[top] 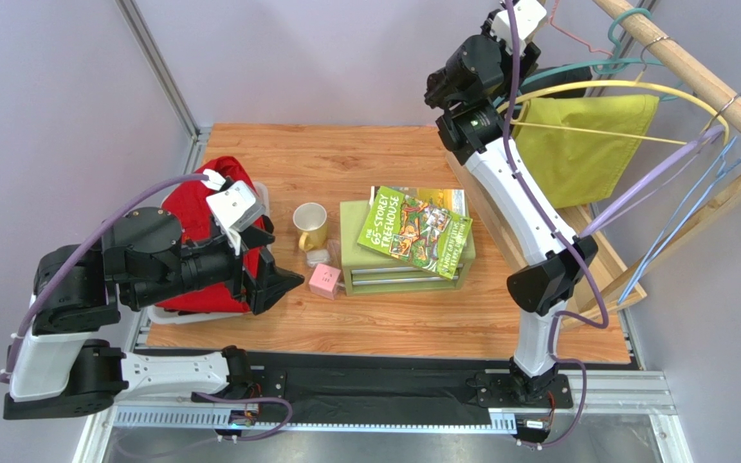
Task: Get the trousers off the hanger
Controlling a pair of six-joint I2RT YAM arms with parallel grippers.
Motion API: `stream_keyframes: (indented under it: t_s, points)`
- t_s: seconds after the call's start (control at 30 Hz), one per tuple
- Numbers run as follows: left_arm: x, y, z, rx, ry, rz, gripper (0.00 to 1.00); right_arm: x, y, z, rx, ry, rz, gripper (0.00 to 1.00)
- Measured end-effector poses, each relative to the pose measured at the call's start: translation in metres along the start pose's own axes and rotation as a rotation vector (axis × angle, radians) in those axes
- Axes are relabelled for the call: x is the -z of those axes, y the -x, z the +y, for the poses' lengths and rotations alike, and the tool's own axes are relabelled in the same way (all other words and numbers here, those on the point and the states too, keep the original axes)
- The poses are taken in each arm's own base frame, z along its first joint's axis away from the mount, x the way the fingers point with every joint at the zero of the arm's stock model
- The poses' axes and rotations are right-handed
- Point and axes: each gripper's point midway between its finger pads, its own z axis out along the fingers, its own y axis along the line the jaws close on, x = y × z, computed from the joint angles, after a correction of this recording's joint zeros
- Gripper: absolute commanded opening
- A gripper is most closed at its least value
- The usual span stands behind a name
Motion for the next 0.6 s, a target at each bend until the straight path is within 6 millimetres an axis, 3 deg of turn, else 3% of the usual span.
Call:
stream_keyframes:
  t_s: [0.33, 0.6]
  points:
    - [0.003, 0.000, -0.003, -0.008, -0.022, -0.004, 0.94, -0.021, 0.005, -0.017, -0.028, -0.056, -0.013, 0.54]
    - [0.003, 0.000, -0.003, -0.010, -0.024, -0.003, 0.94, -0.032, -0.004, -0.024, -0.009, -0.085, -0.018, 0.54]
